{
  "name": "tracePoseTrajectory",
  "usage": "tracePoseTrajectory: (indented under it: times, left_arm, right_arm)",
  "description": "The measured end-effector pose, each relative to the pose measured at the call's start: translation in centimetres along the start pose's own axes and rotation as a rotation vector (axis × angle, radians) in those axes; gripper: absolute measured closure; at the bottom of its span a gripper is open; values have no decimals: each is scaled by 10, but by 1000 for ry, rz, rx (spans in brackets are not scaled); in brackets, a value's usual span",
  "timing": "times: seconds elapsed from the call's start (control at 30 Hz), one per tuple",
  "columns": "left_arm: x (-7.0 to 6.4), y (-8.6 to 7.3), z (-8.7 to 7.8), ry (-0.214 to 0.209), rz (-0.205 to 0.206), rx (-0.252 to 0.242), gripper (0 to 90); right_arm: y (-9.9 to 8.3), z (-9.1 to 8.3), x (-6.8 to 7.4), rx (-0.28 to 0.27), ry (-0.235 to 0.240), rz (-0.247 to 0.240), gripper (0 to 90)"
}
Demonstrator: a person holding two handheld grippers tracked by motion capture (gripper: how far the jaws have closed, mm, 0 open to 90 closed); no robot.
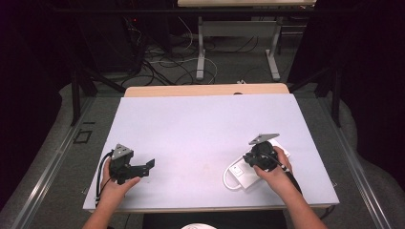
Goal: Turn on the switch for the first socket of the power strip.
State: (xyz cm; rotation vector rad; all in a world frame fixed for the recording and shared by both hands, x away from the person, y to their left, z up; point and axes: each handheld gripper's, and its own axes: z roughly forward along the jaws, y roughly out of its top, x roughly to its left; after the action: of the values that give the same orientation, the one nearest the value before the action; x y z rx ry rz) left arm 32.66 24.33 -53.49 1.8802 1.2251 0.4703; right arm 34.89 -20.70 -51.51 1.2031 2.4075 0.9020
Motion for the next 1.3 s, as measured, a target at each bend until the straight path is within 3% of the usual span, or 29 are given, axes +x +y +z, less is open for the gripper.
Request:
tracePoseTrajectory:
  times: [0.17, 0.2, 0.23, 0.43, 1.17, 1.3]
  left_arm:
    - [0, 0, 0, 0, 2, 1, 48]
    - [0, 0, 0, 0, 1, 0, 48]
    - [0, 0, 0, 0, 1, 1, 48]
    - [0, 0, 1, -2, 1, 1, 48]
    - [0, -1, 1, 4, 2, -9, 52]
    - [0, -1, 1, 3, 4, -8, 52]
  right_arm:
    - [-1, 4, 3, 21, -9, -18, 826]
    - [-1, 4, 4, 47, -10, -8, 826]
    - [-1, 6, 4, 25, -18, -13, 827]
    - [-2, 9, 4, 27, -32, -32, 843]
    - [-3, 9, 5, 19, -44, -14, 857]
    - [-4, 9, 4, 18, -27, -7, 871]
